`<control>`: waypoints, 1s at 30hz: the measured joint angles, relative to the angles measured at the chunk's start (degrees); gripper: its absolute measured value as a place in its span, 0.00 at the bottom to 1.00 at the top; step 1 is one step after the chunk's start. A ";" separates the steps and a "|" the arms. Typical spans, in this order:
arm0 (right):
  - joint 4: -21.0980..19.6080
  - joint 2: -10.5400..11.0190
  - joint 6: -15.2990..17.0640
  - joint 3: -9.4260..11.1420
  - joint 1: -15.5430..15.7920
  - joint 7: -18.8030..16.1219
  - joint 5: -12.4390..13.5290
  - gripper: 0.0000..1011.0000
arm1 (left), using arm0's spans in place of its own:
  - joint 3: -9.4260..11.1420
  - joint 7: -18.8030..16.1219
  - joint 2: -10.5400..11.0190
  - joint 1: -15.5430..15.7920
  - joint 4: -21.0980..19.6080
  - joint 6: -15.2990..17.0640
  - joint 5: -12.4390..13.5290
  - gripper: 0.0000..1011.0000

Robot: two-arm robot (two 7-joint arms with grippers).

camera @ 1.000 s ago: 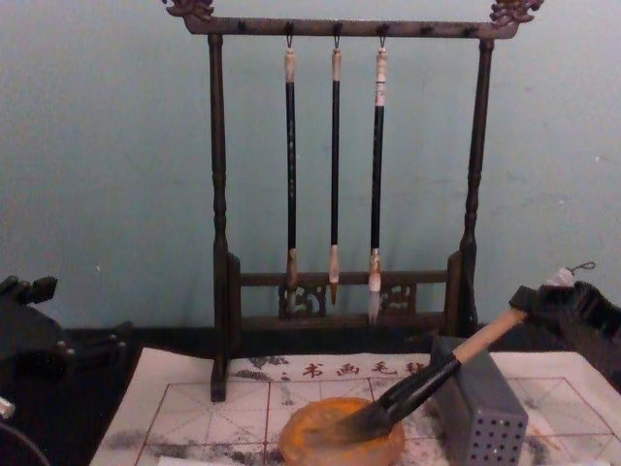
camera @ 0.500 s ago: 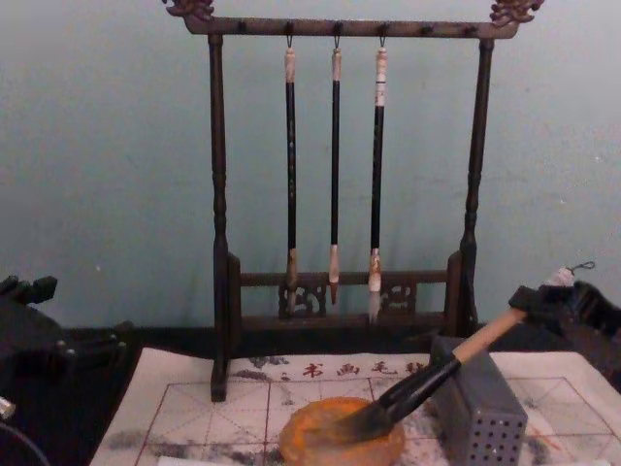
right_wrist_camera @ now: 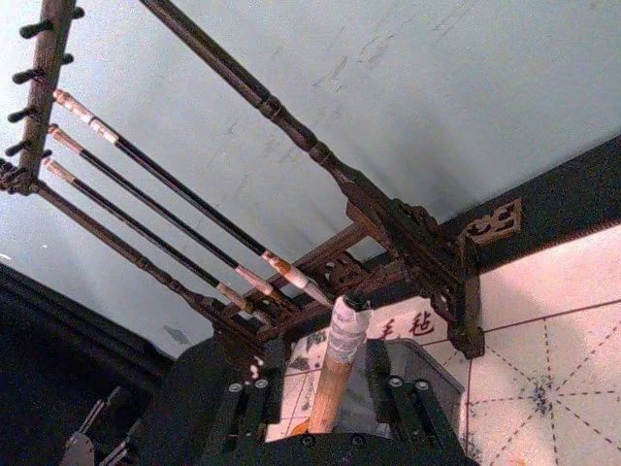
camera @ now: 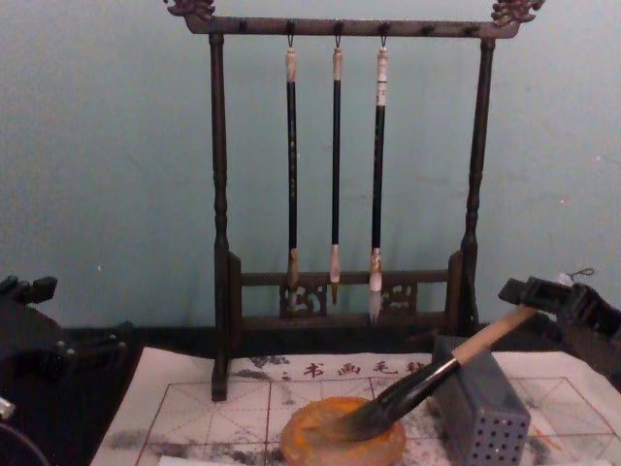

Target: Pick up the brush from the inkstone, write on the paper, then place the brush back to its original position.

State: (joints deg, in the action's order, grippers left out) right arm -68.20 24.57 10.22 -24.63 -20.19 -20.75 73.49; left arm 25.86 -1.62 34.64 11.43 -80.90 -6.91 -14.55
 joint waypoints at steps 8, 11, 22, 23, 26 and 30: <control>0.00 0.00 -0.03 0.01 0.00 -0.03 0.01 0.73 | 0.00 0.00 0.00 0.00 0.00 0.00 0.00 0.99; 0.00 0.00 -0.04 0.01 0.00 -0.03 0.01 0.83 | 0.00 0.00 0.00 0.00 0.00 0.00 0.00 0.99; 0.00 0.00 -0.09 0.01 0.00 -0.03 0.03 0.99 | 0.00 0.00 0.00 0.00 0.00 0.00 0.00 0.99; 0.00 0.00 -0.09 0.01 0.00 -0.03 0.04 0.99 | 0.00 0.00 0.00 0.00 0.00 0.00 0.00 0.99; 0.00 0.00 -0.09 0.01 0.00 -0.03 0.04 0.99 | 0.00 0.00 0.00 0.00 0.00 0.00 0.00 0.99; -0.22 0.18 -0.28 0.12 0.10 -0.28 0.43 0.99 | 0.00 0.00 0.00 0.00 0.00 0.00 0.00 0.99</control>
State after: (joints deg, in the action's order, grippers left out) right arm -68.42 24.75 9.94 -24.51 -20.10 -21.03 73.93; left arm 25.86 -1.62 34.65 11.43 -80.90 -6.91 -14.55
